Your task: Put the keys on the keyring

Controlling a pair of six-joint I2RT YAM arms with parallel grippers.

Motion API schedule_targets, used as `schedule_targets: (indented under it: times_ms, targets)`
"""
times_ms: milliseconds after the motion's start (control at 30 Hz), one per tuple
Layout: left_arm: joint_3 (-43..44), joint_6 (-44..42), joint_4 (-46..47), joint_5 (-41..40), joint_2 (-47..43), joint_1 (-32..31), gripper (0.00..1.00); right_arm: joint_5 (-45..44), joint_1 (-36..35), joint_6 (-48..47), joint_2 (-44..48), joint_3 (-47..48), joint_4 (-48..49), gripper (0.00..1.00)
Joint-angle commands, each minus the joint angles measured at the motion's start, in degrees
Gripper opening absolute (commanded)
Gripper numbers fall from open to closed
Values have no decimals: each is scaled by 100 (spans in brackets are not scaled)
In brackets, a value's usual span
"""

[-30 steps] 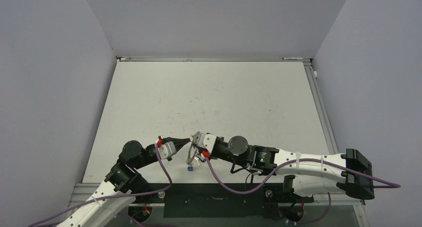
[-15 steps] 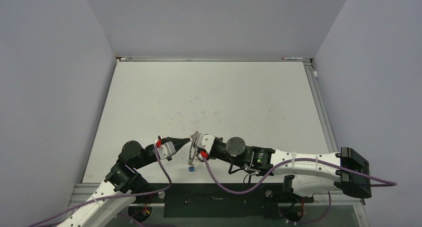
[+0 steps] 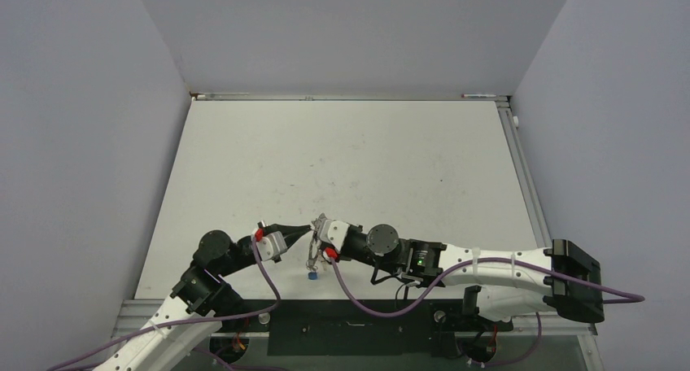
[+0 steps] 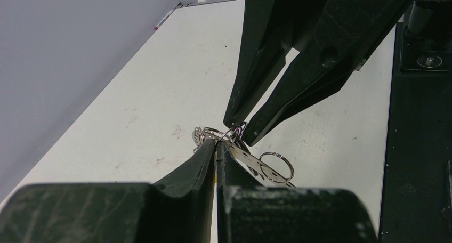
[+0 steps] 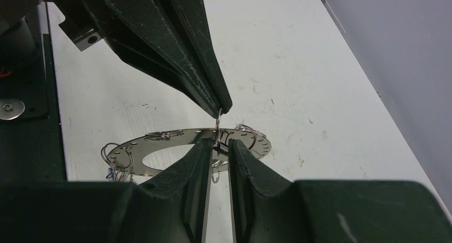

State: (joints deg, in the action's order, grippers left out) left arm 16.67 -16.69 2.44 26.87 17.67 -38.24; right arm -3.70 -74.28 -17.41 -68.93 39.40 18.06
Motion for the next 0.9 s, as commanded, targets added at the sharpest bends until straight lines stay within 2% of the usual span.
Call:
schedule_targets:
  times_ms: [0, 533, 867]
  targets:
    - [92, 69, 459, 72, -50, 27, 0, -16, 30, -11, -40, -10, 383, 18]
    - [82, 78, 485, 76, -57, 26, 0, -71, 54, -7, -132, -1, 549, 15]
    - [74, 95, 490, 64, -59, 27, 0, -286, 72, -12, -165, 5, 568, 5]
